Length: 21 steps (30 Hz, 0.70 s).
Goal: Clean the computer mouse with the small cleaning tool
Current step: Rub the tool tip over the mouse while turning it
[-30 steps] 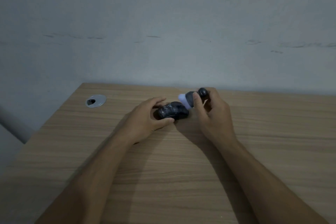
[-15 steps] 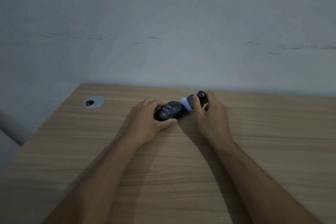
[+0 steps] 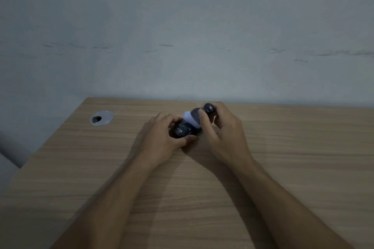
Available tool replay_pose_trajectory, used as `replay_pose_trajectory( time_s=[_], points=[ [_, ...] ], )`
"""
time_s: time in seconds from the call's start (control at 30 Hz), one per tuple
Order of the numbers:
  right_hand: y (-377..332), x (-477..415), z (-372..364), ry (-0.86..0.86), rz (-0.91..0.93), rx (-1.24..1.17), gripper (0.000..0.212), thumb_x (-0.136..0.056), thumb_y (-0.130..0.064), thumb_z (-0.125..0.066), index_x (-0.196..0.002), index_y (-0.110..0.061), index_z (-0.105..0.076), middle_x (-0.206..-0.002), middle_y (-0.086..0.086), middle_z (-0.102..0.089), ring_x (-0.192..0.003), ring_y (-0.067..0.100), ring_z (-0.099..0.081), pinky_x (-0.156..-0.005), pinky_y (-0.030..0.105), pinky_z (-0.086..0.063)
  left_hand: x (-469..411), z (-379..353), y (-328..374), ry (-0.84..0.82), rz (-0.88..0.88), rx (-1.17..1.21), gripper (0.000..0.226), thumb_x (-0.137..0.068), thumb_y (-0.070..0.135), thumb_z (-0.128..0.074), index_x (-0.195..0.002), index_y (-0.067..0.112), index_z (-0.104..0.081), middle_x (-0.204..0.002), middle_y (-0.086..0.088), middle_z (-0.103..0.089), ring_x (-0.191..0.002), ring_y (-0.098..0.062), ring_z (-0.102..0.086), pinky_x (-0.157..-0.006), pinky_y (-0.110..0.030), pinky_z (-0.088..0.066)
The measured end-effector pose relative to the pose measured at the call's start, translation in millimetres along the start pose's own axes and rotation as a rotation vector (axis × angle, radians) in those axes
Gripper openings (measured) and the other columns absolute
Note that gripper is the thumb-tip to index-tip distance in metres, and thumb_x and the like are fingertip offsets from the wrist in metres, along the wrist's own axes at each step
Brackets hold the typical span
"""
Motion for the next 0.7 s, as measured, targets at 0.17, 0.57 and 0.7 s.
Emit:
replay_pose_trajectory(
  time_s=[0.17, 0.57, 0.7],
  points=[
    [17.2, -6.9, -1.0, 0.091, -0.142, 0.068, 0.011, -0.108, -0.030, -0.067, -0.103, -0.020, -0.069, -0.090, -0.007, -0.070, -0.082, 0.017, -0.066, -0.077, 0.036, -0.053, 5.0, 4.2, 4.5, 0.053, -0.013, 0.086, 0.053, -0.076, 0.034, -0.098, -0.122, 0.020, -0.074, -0.119, 0.004, -0.061, -0.096, 0.016, -0.058, -0.080, 0.006, -0.038],
    [7.4, -9.5, -18.4, 0.092, -0.055, 0.092, 0.014, -0.109, -0.033, -0.064, -0.116, -0.022, -0.069, -0.105, -0.007, -0.071, -0.092, 0.016, -0.067, -0.089, 0.055, -0.057, 4.8, 5.9, 5.6, 0.057, -0.011, 0.162, 0.054, -0.074, 0.020, -0.099, -0.122, 0.023, -0.075, -0.117, 0.000, -0.058, -0.103, -0.007, -0.067, -0.079, 0.004, -0.043],
    [3.4, -5.7, -10.9, 0.116, -0.027, -0.008, 0.015, -0.110, -0.029, -0.066, -0.118, -0.017, -0.071, -0.106, -0.004, -0.074, -0.093, 0.017, -0.069, -0.087, 0.042, -0.057, 2.8, 5.8, 2.5, 0.072, -0.013, 0.160, 0.052, -0.074, 0.021, -0.098, -0.120, 0.026, -0.073, -0.117, 0.004, -0.057, -0.102, -0.006, -0.065, -0.084, -0.003, -0.048]
  ],
)
Point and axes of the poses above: each hand's wrist, its own x-axis away from the middle knuckle, its own z-axis out of the back of the hand, y = z × x, the point moved 2 cm from there along -x, towards the middle knuckle
